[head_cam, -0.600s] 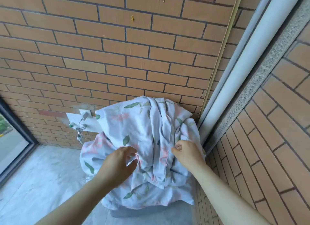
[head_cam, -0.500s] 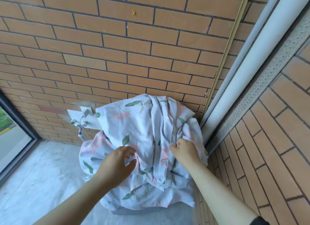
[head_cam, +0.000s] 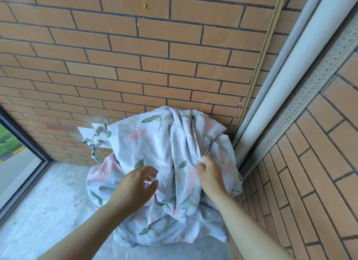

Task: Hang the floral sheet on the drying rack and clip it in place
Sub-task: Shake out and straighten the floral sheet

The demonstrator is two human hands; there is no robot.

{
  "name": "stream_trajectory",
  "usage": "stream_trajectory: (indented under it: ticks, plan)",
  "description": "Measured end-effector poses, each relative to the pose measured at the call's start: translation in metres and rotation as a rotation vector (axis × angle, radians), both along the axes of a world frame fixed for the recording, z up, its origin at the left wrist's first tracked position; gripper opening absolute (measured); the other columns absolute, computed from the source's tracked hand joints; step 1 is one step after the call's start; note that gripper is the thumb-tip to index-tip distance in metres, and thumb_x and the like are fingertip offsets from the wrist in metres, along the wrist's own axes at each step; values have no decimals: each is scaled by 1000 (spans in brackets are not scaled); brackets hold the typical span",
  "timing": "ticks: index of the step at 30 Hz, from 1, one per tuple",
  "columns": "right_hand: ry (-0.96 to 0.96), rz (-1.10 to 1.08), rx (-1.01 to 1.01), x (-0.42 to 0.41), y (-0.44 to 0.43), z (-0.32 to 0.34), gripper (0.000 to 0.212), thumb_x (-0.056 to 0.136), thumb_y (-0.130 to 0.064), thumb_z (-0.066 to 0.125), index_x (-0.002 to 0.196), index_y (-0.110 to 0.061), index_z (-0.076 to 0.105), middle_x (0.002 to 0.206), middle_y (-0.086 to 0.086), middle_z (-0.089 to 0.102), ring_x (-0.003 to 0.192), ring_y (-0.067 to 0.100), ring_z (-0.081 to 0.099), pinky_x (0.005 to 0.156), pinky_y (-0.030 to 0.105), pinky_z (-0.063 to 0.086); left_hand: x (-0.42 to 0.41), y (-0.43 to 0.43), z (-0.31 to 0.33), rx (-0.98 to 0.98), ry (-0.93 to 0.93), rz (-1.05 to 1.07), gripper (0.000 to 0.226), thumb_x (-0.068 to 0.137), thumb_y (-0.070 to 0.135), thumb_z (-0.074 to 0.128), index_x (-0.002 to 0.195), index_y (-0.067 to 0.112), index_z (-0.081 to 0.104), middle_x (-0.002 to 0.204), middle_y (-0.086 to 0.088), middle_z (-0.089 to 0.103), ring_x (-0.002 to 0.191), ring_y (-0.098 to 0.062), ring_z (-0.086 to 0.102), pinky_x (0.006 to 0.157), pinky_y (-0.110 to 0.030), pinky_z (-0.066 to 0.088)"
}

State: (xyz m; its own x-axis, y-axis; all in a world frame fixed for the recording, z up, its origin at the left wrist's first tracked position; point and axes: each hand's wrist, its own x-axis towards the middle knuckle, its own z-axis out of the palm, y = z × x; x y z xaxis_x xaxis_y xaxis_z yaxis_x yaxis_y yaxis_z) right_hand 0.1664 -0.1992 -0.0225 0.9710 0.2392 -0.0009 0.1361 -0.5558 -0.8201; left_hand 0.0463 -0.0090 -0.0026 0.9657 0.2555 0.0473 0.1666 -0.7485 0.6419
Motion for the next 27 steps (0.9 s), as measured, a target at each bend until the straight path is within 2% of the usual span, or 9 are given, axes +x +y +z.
stream_trajectory:
  ticks: [4, 8, 11, 15, 18, 20, 23, 25, 27]
  plan:
    - [-124, 106, 12, -17, -27, 21, 37, 91, 0, 43, 64, -18, 26, 56, -6, 23, 50, 7, 23, 48, 22, 21, 10, -5, 18, -18, -44, -43, 25, 84, 33, 58, 104, 21, 66, 95, 12, 67, 85, -2, 64, 81, -31, 54]
    - [-223, 214, -80, -28, -63, 42, 33, 90, -2, 45, 67, -17, 28, 54, -7, 25, 51, 9, 22, 48, 23, 18, 26, -14, 37, -15, -91, -102, 20, 89, 26, 61, 109, 23, 64, 102, 12, 65, 90, -2, 63, 85, -29, 53]
    - [-233, 257, -128, -38, -84, 57, 39, 90, -3, 44, 65, -27, 25, 54, -5, 22, 52, 10, 19, 49, 26, 15, 42, -34, 55, 16, -118, -198, 27, 91, 27, 60, 118, 23, 61, 113, 11, 62, 98, -4, 62, 88, -26, 51]
    - [-287, 271, -212, -49, -106, 75, 40, 90, -9, 44, 63, -36, 29, 54, -2, 22, 53, 12, 20, 50, 29, 16, 67, -72, 75, 152, -121, -468, 49, 95, 28, 55, 143, 26, 42, 144, 12, 44, 126, -7, 45, 98, -10, 32]
    - [-334, 277, -224, -57, -122, 87, 32, 87, -15, 41, 66, -30, 23, 58, 0, 21, 54, 12, 20, 50, 30, 16, 86, -98, 79, 202, -39, -672, 54, 95, 21, 54, 146, 27, 35, 150, 10, 39, 139, -7, 29, 112, -19, 20]
    - [-354, 263, -219, -60, -134, 91, 29, 87, -18, 39, 67, -27, 22, 60, 5, 22, 55, 14, 21, 51, 31, 16, 97, -108, 79, 251, -12, -718, 44, 93, 23, 58, 137, 21, 49, 133, 8, 54, 129, -13, 38, 109, -24, 29]
    - [-376, 172, -216, -59, -152, 91, 18, 88, -24, 36, 71, -22, 31, 58, 3, 24, 54, 15, 24, 50, 29, 18, 103, -109, 83, 334, -163, -687, 30, 89, 32, 64, 112, 13, 65, 98, 8, 57, 106, -20, 47, 93, -24, 36]
    - [-400, 97, -201, -57, -159, 90, 18, 87, -28, 35, 73, -17, 38, 60, 6, 27, 55, 17, 26, 50, 29, 19, 103, -104, 88, 360, -314, -667, 28, 86, 37, 67, 96, 11, 69, 87, 1, 63, 94, -21, 51, 84, -23, 35]
    - [-408, 51, -167, -53, -157, 90, 17, 85, -25, 37, 72, -15, 39, 59, 8, 29, 54, 17, 26, 49, 30, 20, 100, -98, 94, 407, -427, -679, 33, 84, 40, 65, 73, 9, 62, 68, -3, 59, 75, -23, 52, 72, -20, 29]
